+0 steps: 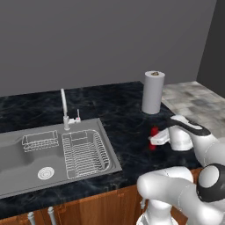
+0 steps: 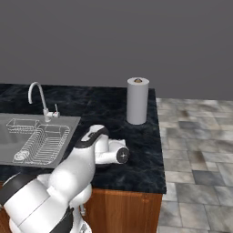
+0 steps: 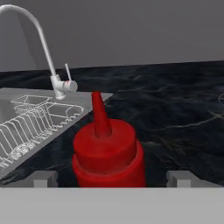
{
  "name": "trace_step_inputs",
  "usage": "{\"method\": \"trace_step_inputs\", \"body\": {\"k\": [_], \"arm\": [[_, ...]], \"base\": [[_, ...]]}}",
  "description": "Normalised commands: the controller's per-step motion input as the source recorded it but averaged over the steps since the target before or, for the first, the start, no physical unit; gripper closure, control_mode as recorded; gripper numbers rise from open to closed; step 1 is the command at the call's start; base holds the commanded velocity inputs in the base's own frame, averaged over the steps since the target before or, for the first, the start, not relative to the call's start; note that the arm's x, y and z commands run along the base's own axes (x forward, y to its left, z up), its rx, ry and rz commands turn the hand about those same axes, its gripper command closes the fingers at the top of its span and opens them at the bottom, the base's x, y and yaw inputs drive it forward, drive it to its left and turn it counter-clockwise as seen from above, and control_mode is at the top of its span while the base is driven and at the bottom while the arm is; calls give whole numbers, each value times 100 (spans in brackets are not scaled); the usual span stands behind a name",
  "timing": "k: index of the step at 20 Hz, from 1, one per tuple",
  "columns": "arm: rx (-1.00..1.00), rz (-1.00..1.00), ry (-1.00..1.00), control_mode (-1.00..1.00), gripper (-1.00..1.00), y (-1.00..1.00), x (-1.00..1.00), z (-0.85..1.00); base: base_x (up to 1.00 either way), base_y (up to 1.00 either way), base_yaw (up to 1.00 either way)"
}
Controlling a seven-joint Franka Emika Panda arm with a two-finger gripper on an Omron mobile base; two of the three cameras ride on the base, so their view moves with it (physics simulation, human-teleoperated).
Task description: Move the ketchup and ketchup from the cabinet to the dining counter.
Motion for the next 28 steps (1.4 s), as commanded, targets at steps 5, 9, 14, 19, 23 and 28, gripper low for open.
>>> {"method": "trace_step_inputs", "body": {"k": [5, 9, 14, 19, 23, 28], "arm": [[0, 0, 0, -100, -100, 0, -14, 49], [-1, 0, 0, -100, -100, 0, 0, 60], [-1, 0, 0, -100, -100, 0, 0, 66], [-3, 0, 0, -100, -100, 0, -4, 70], [-7, 0, 3, -100, -100, 0, -10, 67], [-11, -5, 19, -100, -100, 4, -16, 64]], "base": [[0, 0, 0], [0, 0, 0], [0, 0, 0], [0, 0, 0], [0, 0, 0], [0, 0, 0]]}}
